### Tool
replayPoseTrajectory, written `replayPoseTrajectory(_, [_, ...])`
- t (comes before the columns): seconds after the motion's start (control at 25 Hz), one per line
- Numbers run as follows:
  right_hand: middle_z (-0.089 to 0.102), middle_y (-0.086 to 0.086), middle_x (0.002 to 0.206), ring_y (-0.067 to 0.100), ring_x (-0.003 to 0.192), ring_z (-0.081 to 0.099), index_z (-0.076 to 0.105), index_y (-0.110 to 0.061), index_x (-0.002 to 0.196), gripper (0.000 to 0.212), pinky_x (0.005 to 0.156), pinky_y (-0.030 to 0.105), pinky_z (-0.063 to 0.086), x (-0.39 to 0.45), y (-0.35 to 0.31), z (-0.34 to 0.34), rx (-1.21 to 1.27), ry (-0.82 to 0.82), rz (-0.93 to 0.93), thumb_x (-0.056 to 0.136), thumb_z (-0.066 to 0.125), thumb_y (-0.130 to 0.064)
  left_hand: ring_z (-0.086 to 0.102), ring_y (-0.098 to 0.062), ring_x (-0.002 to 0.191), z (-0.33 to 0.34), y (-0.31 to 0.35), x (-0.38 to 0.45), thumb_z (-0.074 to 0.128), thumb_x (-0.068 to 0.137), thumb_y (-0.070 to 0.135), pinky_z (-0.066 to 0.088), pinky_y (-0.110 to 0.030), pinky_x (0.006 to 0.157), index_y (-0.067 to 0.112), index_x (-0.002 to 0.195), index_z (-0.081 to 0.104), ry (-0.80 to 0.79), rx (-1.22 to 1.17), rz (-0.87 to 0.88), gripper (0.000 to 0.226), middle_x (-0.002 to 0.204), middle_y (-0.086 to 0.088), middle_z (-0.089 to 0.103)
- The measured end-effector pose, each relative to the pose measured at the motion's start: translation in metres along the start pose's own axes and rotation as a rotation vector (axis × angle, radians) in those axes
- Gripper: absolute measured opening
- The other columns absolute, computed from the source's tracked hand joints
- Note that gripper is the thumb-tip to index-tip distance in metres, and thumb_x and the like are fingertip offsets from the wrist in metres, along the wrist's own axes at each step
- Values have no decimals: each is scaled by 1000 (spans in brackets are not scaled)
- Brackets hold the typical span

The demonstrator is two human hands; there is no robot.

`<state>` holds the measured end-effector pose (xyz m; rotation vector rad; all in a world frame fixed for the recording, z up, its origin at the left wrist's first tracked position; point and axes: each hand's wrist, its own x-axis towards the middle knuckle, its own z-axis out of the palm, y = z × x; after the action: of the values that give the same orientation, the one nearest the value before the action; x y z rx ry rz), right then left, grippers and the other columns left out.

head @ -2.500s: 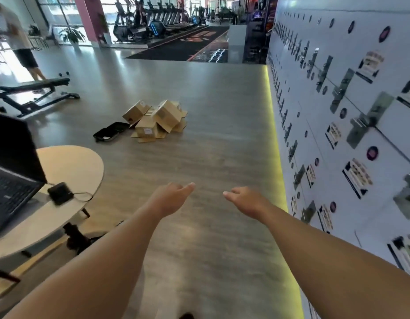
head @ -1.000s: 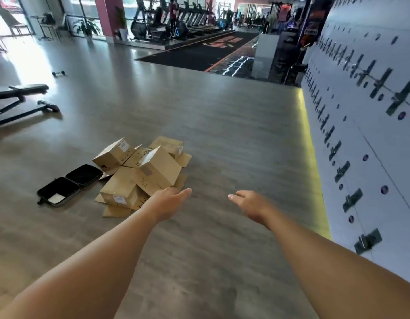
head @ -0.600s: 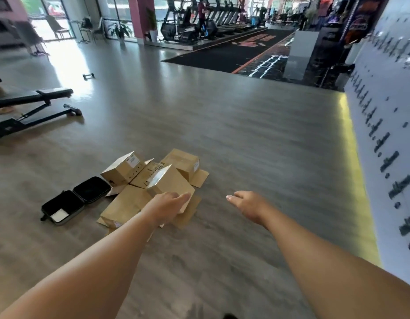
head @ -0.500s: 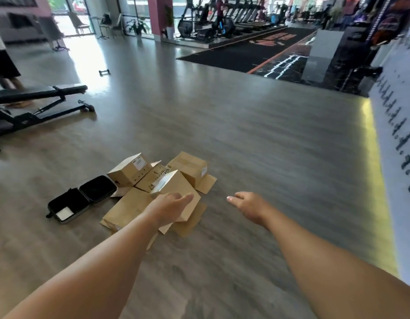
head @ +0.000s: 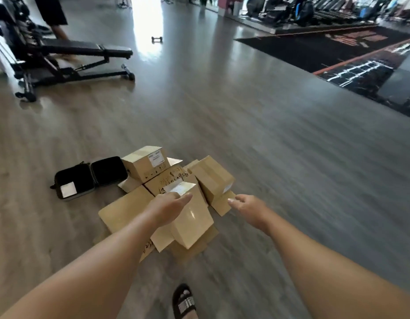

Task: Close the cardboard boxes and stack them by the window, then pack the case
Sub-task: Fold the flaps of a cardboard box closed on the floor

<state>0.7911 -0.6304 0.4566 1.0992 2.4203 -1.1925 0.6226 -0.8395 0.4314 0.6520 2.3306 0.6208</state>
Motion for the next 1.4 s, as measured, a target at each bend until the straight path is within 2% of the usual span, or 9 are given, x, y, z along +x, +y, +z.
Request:
replayPoseTrajectory(0.12, [45, 4, 154, 26, 141, 41, 46, -20, 149, 69, 115, 46, 35, 91, -18, -4, -64, -69, -12, 94, 50, -62, 52, -16, 100, -4, -11, 75, 30, 92, 75, 42, -33, 81, 23, 130, 63, 16, -47, -77, 72, 127, -2, 62])
replayPoseTrajectory(0.32, [46, 2, 153, 25, 140, 43, 44, -22, 149, 71, 113, 44, 37, 212, -28, 9, -192, -201, -37, 93, 49, -65, 58, -22, 106, 7, -35, 153, 32, 97, 69, 50, -41, 93, 20, 129, 64, 20, -146, -225, 67, 124, -3, 64])
replayPoseTrajectory(0.44, [49, -1, 151, 22, 137, 46, 44, -22, 149, 76, 109, 42, 41, 288, -20, 25, -246, -272, -85, 89, 48, -68, 58, -22, 104, 31, -53, 195, 34, 97, 68, 49, -37, 84, 20, 127, 64, 43, -236, -322, 64, 122, -3, 64])
replayPoseTrajectory(0.56, [54, 1, 147, 22, 134, 49, 48, -19, 147, 76, 107, 42, 43, 353, 0, 47, -260, -322, -121, 88, 48, -68, 62, -23, 90, 63, -71, 228, 31, 96, 70, 44, -35, 68, 22, 111, 65, 69, -221, -442, 62, 102, -4, 67])
replayPoseTrajectory(0.8, [56, 3, 143, 25, 131, 51, 47, -19, 148, 74, 107, 48, 44, 483, 74, 116, -260, -480, -196, 91, 47, -66, 60, -25, 76, 159, -116, 317, 31, 100, 60, 44, -33, 61, 15, 103, 62, 245, -220, -687, 55, 91, -7, 66])
replayPoseTrajectory(0.92, [61, 5, 134, 25, 118, 57, 47, -16, 147, 70, 98, 46, 51, 529, 96, 149, -211, -454, -261, 94, 46, -62, 61, -30, 81, 189, -146, 354, 32, 102, 53, 42, -34, 63, 12, 94, 58, 412, -200, -769, 49, 93, -10, 65])
replayPoseTrajectory(1.16, [66, -1, 111, 17, 98, 64, 57, -16, 135, 65, 87, 40, 56, 562, 123, 208, 89, -443, -268, 91, 53, -63, 66, -37, 92, 245, -196, 400, 51, 95, 23, 57, -39, 74, 4, 105, 65, 719, -490, -937, 26, 104, -15, 68])
replayPoseTrajectory(1.32, [69, -4, 91, 14, 76, 64, 68, -21, 108, 51, 59, 31, 48, 521, 146, 203, 111, -330, -339, 85, 58, -66, 60, -28, 66, 268, -186, 369, 59, 81, 17, 38, -24, 47, 9, 71, 57, 844, -567, -939, 12, 71, -5, 62])
replayPoseTrajectory(1.4, [62, -8, 75, 12, 64, 56, 64, -24, 85, 43, 53, 29, 40, 494, 158, 190, 77, -302, -367, 86, 57, -66, 57, -25, 62, 277, -170, 337, 62, 72, 19, 37, -24, 48, 11, 63, 51, 871, -595, -960, 16, 64, -3, 56])
